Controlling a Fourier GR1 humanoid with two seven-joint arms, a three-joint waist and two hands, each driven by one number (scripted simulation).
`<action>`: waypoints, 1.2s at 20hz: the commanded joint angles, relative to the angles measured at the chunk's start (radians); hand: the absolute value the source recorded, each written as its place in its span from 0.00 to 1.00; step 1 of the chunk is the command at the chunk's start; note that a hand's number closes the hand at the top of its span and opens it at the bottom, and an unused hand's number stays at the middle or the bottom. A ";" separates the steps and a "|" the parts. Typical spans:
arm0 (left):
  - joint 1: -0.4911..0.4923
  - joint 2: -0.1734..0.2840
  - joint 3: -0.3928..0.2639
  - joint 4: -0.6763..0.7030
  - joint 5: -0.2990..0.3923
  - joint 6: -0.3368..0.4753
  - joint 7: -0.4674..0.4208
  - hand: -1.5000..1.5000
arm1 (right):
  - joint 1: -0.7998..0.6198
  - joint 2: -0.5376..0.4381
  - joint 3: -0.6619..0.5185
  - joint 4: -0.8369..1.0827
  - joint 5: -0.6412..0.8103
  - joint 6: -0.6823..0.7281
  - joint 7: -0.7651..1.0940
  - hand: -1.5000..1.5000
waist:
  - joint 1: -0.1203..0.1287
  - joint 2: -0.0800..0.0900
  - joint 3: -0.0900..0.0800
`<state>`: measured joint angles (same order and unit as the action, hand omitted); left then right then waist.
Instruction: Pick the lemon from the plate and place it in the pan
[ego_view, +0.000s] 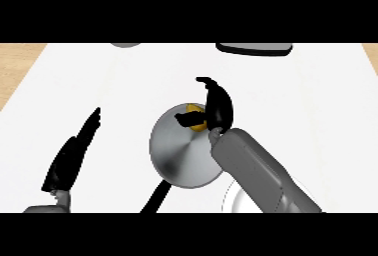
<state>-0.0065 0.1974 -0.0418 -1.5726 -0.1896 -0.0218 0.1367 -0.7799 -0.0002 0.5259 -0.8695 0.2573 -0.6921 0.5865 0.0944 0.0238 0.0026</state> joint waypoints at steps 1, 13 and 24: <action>0.016 0.008 0.008 -0.009 -0.006 0.003 -0.012 0.50 | -0.016 0.000 -0.008 0.027 -0.073 -0.195 -0.129 0.00 | -0.006 -0.004 0.000; 0.078 0.031 0.078 -0.028 0.015 0.010 -0.030 0.50 | 0.124 -0.029 -0.179 -0.099 -0.164 -0.410 -0.288 0.00 | -0.095 -0.027 -0.002; 0.065 0.012 0.090 -0.011 0.022 0.003 0.002 0.50 | 0.687 -0.362 -0.194 -0.664 -0.197 -0.244 -0.420 0.00 | -0.117 -0.028 -0.003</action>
<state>0.0803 0.2098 0.0338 -1.6160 -0.1761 -0.0117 0.1434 -0.2608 -0.2660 0.3522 -1.3719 0.0767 -0.9752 0.2040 -0.0174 -0.0050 -0.0001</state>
